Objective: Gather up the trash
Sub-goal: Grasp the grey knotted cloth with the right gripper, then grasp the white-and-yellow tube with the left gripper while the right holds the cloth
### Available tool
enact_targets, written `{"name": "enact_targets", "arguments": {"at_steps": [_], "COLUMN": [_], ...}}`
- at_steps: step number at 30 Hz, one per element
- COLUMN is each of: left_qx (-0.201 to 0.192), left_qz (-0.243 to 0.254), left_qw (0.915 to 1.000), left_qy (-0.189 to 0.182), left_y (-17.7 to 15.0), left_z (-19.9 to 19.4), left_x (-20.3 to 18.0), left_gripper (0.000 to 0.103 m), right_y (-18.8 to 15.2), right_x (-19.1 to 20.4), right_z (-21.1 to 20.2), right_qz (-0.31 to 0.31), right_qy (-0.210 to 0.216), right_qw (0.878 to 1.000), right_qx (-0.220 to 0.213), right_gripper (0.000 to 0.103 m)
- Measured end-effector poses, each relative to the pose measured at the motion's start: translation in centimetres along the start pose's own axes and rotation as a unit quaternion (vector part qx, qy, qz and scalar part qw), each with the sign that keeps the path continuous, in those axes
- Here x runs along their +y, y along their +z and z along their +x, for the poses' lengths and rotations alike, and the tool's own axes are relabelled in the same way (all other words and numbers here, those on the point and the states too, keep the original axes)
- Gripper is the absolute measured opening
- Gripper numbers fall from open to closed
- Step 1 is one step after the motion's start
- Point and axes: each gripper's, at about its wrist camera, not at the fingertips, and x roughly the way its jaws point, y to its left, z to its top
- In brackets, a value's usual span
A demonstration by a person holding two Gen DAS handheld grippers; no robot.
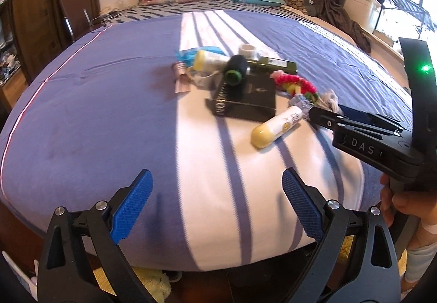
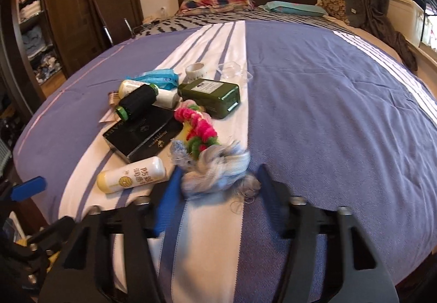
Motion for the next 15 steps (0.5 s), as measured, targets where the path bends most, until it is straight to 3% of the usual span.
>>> {"name": "enact_targets", "arguments": {"at_steps": [5,10,15], "left_qx": [0.005,0.016,0.012], "left_qz": [0.006,0.014,0.027], "left_qw": [0.9996,0.9987,0.9986], "left_qy": [-0.026,-0.046,-0.043], "left_y": [0.9,1.9,2.8], "left_z": [1.4,3.6,5.1], "left_x": [-1.2,-2.3,-3.2], "left_gripper": [0.087,0.078,0.069], "right_y": [-0.1,-0.5,-0.7], "right_x": [-0.8,-2.1,-3.2], "right_z": [-1.3,-3.5,-4.2], "right_qz": [-0.002,0.004,0.012], "right_qy": [-0.005,-0.017,-0.023], "right_qw": [1.0,1.0,0.999], "right_qx": [-0.009,-0.024,-0.03], "right_gripper": [0.023,0.02,0.02]}}
